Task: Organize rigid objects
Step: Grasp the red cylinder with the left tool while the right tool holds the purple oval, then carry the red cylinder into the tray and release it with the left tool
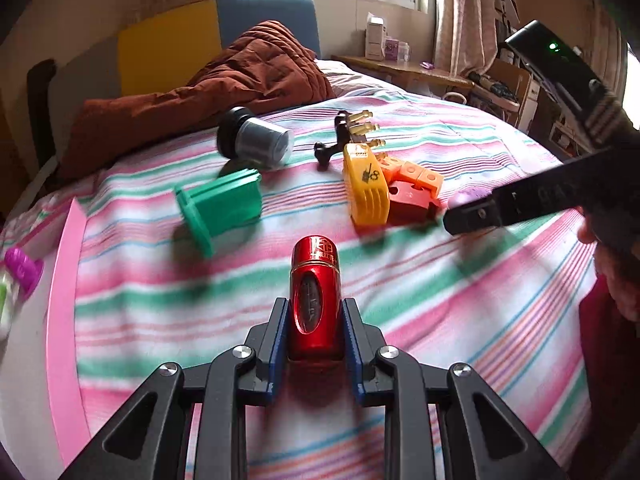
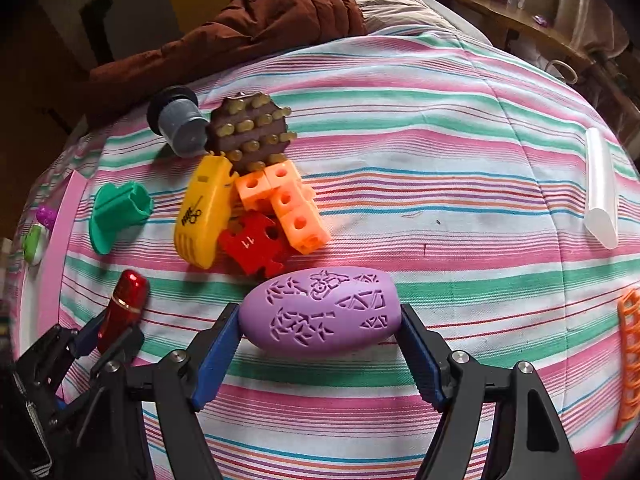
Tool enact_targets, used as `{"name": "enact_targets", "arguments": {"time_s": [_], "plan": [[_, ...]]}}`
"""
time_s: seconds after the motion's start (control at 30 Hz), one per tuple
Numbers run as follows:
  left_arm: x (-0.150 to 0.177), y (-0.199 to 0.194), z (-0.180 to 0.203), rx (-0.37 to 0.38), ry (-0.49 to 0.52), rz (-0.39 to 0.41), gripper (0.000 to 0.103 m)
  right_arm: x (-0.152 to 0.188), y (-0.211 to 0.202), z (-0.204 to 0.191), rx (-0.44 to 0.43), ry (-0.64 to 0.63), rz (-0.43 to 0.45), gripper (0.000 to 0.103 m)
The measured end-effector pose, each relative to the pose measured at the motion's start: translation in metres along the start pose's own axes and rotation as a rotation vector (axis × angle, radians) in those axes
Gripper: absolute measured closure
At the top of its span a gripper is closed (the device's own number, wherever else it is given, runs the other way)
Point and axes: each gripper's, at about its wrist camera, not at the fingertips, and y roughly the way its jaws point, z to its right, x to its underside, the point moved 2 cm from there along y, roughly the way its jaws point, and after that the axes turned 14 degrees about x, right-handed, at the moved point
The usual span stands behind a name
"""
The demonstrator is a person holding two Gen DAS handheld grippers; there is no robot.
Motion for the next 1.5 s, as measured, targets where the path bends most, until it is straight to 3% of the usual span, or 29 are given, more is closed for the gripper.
{"name": "enact_targets", "arguments": {"time_s": [0.4, 0.6, 0.9, 1.1, 1.3, 1.5], "plan": [[0.037, -0.042, -0.01, 0.066, -0.093, 0.078, 0.078, -0.008, -0.007, -0.001, 0.03, -0.02, 0.067, 0.026], [0.053, -0.063, -0.018, 0.121, -0.186, 0.11, 0.078, -0.008, -0.008, 0.0, 0.017, -0.011, 0.064, 0.026], [0.054, -0.104, -0.027, 0.131, -0.197, 0.187, 0.078, -0.007, -0.015, -0.001, -0.009, -0.004, 0.095, 0.026], [0.052, -0.13, -0.06, 0.067, -0.259, 0.228, 0.078, -0.008, -0.024, -0.007, -0.004, -0.025, 0.14, 0.026], [0.052, -0.152, -0.115, -0.052, -0.352, 0.234, 0.078, -0.01, -0.029, -0.008, -0.012, -0.025, 0.175, 0.026], [0.061, -0.154, -0.182, -0.167, -0.486, 0.152, 0.078, -0.01, -0.031, -0.013, -0.019, -0.037, 0.187, 0.026]]}}
